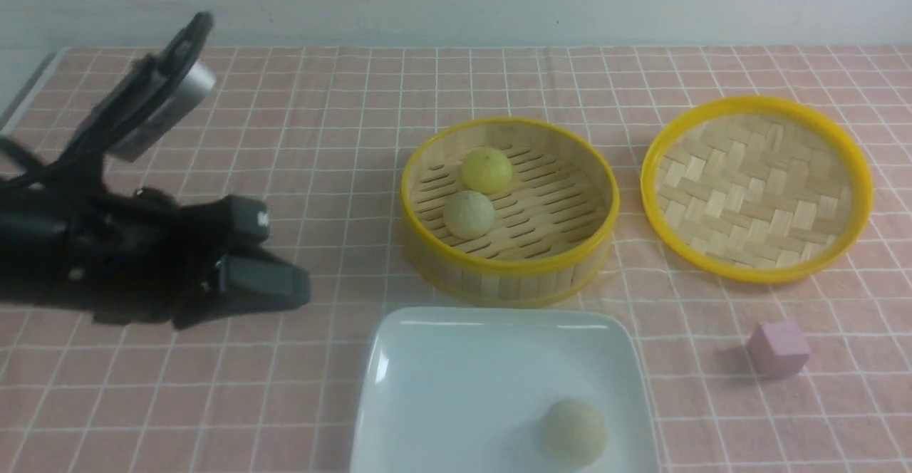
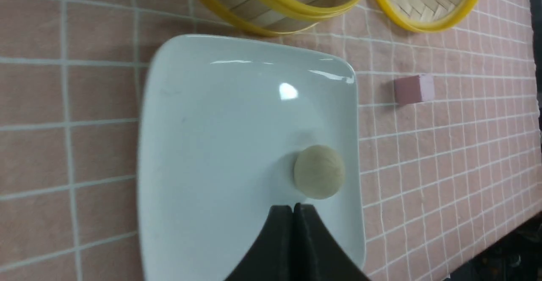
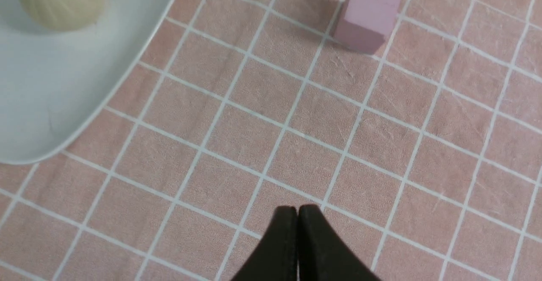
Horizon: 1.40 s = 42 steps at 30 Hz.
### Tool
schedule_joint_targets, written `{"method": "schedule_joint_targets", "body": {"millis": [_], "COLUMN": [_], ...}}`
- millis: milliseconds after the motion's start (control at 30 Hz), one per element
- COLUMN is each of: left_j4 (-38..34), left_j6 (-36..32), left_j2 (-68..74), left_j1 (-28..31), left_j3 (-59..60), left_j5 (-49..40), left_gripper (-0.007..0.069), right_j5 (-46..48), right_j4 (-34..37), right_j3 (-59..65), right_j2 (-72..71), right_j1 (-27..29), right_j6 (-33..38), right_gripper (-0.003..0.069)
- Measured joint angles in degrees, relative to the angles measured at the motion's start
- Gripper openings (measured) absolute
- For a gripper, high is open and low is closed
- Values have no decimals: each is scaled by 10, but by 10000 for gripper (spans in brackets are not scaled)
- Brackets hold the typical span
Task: Put the steamed buns into the plate on the pink tablecloth.
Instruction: 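Reach into the bamboo steamer and grasp a bun with the left gripper, then carry the bun from the bamboo steamer to the plate with the left gripper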
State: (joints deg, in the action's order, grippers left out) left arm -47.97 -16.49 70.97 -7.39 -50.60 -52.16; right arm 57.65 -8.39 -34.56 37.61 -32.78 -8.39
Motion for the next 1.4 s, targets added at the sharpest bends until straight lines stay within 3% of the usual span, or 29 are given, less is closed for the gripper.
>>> {"method": "schedule_joint_targets", "body": {"millis": [167, 300, 367, 600, 833, 1000, 1133, 1200, 1400], "left_j4": [35, 120, 181, 332, 392, 409, 409, 410, 413], "left_j6": [12, 90, 151, 249, 255, 260, 276, 274, 259], "left_j2": [111, 199, 236, 338, 434, 490, 496, 485, 411], "left_j1": [-90, -158, -179, -220, -227, -227, -227, -227, -227], "left_j3": [-71, -164, -222, -356, -448, -462, -466, -476, -540], "left_j5": [45, 72, 85, 100, 120, 147, 138, 121, -7], "left_gripper": [15, 88, 166, 383, 414, 369, 130, 52, 28], "right_j5": [-16, -33, -44, -52, -58, -65, -65, -65, -65], "right_j4": [-4, -16, -17, -17, -17, -17, -17, -17, -17], "right_j3": [1, 2, 5, 23, 25, 25, 25, 25, 25], "right_j2": [0, 0, 0, 0, 0, 0, 0, 0, 0], "right_j1": [0, 0, 0, 0, 0, 0, 0, 0, 0], "right_j6": [0, 0, 0, 0, -1, -1, -2, -2, -2], "right_gripper": [-2, 6, 8, 18, 25, 31, 38, 40, 46]}}
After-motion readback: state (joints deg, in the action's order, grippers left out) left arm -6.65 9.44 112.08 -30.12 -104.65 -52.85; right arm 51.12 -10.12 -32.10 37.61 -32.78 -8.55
